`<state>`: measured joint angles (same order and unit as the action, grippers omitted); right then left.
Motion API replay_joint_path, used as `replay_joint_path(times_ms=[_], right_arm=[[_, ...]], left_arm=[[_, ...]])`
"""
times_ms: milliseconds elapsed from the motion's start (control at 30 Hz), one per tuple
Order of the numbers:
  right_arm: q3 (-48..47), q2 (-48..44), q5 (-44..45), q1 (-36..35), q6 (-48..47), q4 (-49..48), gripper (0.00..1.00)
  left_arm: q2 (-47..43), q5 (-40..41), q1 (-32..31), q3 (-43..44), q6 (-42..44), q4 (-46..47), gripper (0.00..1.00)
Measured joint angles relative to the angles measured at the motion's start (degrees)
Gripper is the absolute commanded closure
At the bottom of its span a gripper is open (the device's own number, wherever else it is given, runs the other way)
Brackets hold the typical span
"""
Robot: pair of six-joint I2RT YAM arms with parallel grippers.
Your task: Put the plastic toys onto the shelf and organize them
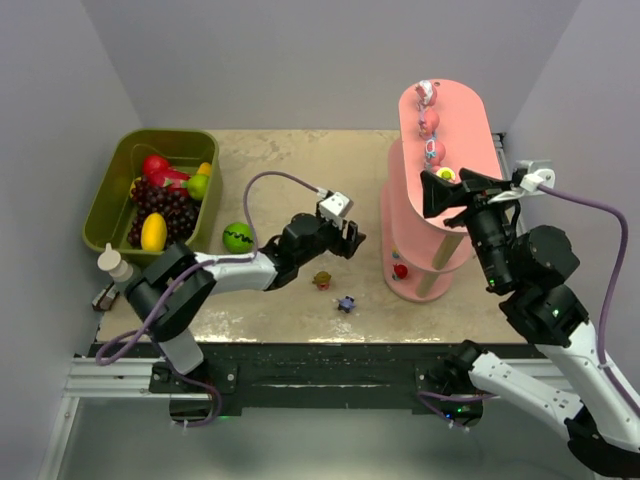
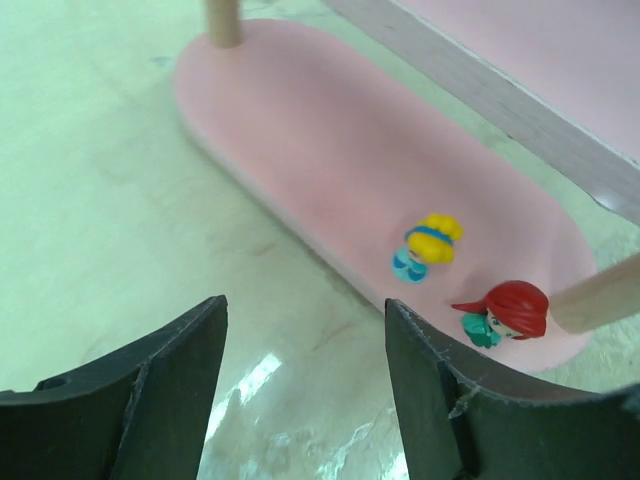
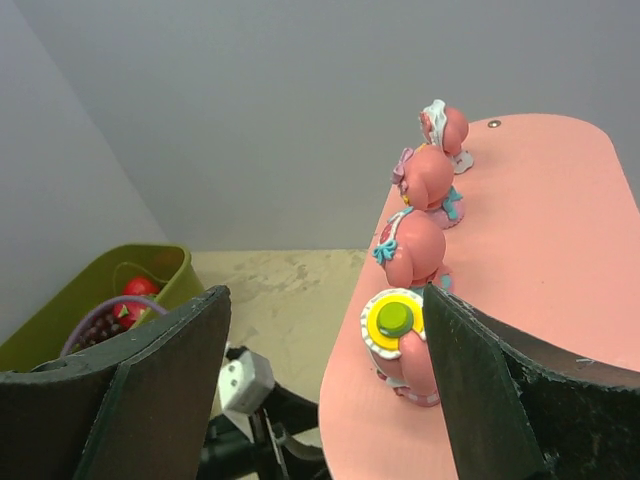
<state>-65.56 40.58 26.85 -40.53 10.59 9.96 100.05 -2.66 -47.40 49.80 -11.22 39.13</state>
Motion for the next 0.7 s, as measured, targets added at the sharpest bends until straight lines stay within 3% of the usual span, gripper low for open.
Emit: replay_joint_path(times_ms=[233,700], right_arm=[[0.00,-0.15,-1.16,0.00,1.40,1.57,0.19],[-8.66,-0.96,-9.90,0.00,2.47,0.68,0.20]], left_arm=[[-9.44,10.36,-0.87,-5.55,-7.26,-8.17,0.31],[-12.66,18.86,-4.57,-9.40,-19.45,-19.04,0.27]])
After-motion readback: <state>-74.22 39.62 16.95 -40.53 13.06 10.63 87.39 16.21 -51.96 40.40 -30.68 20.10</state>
